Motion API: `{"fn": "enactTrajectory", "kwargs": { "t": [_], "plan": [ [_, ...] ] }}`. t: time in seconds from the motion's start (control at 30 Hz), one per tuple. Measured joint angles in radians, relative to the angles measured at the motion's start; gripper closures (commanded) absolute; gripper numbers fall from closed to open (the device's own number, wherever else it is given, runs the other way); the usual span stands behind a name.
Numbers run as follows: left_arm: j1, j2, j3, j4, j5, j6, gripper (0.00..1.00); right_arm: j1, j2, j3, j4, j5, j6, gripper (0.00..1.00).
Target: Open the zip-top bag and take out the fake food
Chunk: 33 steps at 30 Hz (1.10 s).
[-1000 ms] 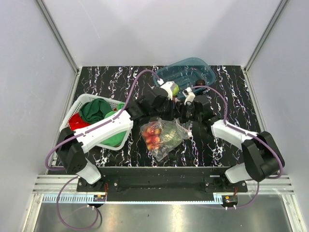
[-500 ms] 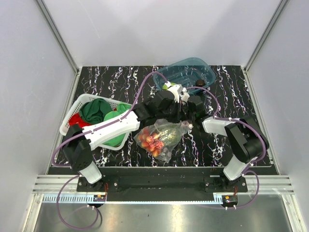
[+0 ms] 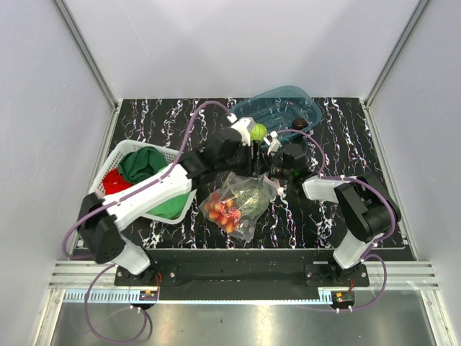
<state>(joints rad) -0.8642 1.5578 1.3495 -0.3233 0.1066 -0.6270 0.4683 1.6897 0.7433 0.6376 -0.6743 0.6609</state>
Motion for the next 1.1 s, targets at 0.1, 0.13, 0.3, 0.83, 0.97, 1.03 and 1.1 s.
{"fn": "enactTrajectory", "kwargs": {
  "t": [0.1, 0.13, 0.3, 0.83, 0.97, 1.03, 1.1],
  "plan": [
    [0.000, -0.102, -0.061, -0.027, -0.042, 0.017, 0.43, 0.000, 0.005, 0.000, 0.011, -0.017, 0.003, 0.42],
    [0.002, -0.141, -0.083, -0.035, -0.055, 0.018, 0.46, 0.000, 0.012, 0.003, 0.016, -0.027, 0.004, 0.42],
    [0.069, -0.341, -0.231, -0.044, -0.122, 0.006, 0.64, -0.003, 0.047, 0.021, 0.020, -0.047, 0.015, 0.42],
    [0.214, 0.071, -0.258, -0.047, -0.167, 0.007, 0.94, -0.004, 0.085, 0.051, 0.018, -0.054, 0.029, 0.47],
    [0.214, 0.088, -0.236, -0.024, -0.155, 0.014, 0.96, -0.004, 0.103, 0.065, 0.012, -0.054, 0.029, 0.48],
    [0.215, 0.099, -0.225, -0.002, -0.132, 0.018, 0.96, -0.004, 0.111, 0.070, 0.010, -0.052, 0.030, 0.48],
    [0.215, 0.110, -0.223, 0.024, -0.106, 0.018, 0.96, -0.004, 0.114, 0.071, 0.004, -0.046, 0.029, 0.48]
  ]
}}
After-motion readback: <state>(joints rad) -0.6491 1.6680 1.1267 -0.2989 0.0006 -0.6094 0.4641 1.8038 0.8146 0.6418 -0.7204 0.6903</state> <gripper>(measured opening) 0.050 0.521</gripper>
